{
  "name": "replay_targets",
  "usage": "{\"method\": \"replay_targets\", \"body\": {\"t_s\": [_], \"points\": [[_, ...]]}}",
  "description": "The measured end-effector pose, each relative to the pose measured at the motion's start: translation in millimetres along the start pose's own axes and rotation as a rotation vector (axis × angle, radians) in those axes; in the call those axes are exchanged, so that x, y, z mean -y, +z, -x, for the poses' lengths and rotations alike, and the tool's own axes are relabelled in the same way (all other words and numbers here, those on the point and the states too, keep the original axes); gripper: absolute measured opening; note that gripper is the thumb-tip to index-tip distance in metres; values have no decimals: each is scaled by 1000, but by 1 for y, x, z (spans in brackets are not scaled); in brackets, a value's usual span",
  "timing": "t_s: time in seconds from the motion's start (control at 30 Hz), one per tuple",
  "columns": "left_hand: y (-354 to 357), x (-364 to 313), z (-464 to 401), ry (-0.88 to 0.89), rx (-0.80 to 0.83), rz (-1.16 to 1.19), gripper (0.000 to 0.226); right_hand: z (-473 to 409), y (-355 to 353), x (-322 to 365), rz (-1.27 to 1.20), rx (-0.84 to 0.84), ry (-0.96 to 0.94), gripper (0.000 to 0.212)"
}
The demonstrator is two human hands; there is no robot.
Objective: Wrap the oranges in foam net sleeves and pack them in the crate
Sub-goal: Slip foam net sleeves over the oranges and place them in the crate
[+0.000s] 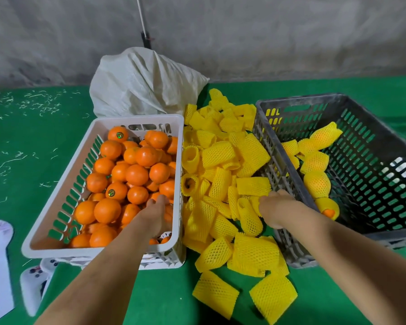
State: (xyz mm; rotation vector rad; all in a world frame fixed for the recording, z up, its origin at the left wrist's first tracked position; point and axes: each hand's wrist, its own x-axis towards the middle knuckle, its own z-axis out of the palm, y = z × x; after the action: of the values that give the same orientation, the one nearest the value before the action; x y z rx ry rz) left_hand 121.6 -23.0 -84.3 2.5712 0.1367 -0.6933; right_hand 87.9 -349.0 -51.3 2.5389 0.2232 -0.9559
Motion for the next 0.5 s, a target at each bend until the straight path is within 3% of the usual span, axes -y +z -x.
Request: {"method": "replay_targets", "body": {"t_s": [0.13,0.2,0.3,0.4,0.5], "points": [[-14,10,8,126,-132,321,85,7,-10,-9,-577,-460,-21,23],[-20,10,16,199,-184,570,78,14,-13,-9,-842,-590,-31,16],[-26,-7,38,314,-326,825,72,18,-9,3,-1161,-701,-82,23],[-21,-37,66,458,-239,1032,63,25,-15,21,-1505,-720,-80,40],[-1,-45,76,564,-106,1038,66,29,-32,42,-1632,-832,-84,42]]}}
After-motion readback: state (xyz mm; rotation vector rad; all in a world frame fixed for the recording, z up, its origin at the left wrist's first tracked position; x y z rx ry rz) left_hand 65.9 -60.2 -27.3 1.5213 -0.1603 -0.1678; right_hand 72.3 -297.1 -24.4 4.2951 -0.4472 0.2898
